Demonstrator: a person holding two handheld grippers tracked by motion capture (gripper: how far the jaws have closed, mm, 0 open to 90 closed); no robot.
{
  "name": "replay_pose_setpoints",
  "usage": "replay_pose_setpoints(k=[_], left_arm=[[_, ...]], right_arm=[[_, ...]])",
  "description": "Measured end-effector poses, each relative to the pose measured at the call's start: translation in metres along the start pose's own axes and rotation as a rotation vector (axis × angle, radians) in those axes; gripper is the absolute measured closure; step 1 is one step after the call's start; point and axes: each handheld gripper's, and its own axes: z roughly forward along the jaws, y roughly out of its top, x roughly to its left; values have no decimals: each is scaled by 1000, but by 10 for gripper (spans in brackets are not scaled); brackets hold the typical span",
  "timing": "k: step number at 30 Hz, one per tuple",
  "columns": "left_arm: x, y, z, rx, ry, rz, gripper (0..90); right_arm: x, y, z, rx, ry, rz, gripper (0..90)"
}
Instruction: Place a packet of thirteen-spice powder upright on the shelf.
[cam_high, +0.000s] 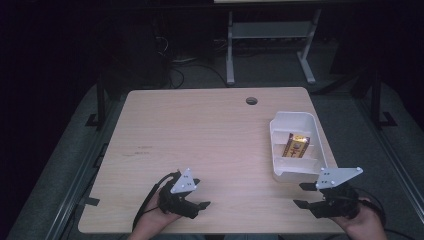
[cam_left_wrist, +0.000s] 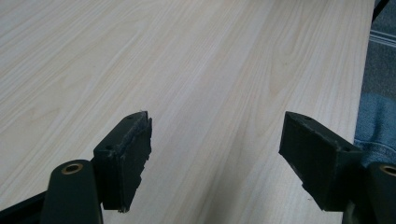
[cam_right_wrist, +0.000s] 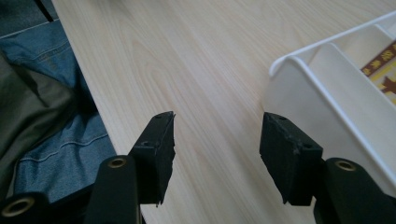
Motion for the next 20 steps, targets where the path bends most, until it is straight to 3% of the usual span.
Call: replay_pose_setpoints(k=[20], left_arm=[[-1, 0, 3, 11, -1, 9, 243]], right_arm=[[17, -3, 28, -12, 62, -16, 432]])
